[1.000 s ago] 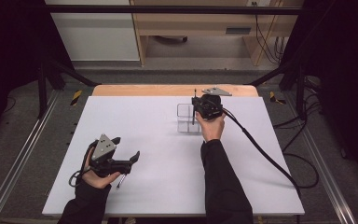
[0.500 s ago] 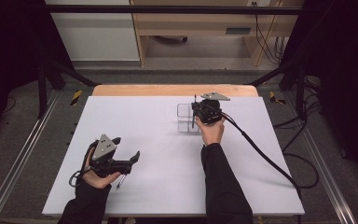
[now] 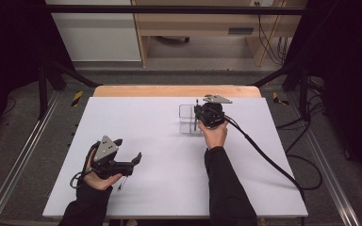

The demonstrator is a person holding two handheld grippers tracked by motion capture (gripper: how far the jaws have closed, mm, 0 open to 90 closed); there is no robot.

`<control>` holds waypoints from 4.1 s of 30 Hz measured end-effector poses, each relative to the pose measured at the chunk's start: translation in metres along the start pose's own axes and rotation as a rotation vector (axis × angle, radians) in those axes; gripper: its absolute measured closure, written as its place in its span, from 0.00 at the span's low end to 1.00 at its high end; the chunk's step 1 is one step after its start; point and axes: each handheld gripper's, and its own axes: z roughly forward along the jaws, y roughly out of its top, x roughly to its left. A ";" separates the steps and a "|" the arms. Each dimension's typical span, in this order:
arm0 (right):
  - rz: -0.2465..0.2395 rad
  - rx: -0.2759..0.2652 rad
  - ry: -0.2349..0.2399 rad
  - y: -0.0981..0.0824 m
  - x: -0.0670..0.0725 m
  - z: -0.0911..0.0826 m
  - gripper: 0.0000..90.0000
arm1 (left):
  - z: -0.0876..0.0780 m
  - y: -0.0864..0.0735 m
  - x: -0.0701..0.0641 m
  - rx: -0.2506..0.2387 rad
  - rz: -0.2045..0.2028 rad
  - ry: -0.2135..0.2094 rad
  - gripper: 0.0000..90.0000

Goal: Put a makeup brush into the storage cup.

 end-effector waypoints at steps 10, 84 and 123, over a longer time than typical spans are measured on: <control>-0.014 -0.025 0.026 -0.003 -0.003 -0.026 0.75 | 0.001 0.000 0.000 0.008 -0.001 0.000 0.12; -0.089 -0.041 0.132 -0.071 -0.012 -0.134 0.15 | 0.007 -0.021 0.025 0.303 -0.077 0.017 0.23; -0.098 -0.024 0.138 -0.072 -0.011 -0.134 0.15 | 0.037 -0.032 0.007 0.540 -0.033 -0.069 0.65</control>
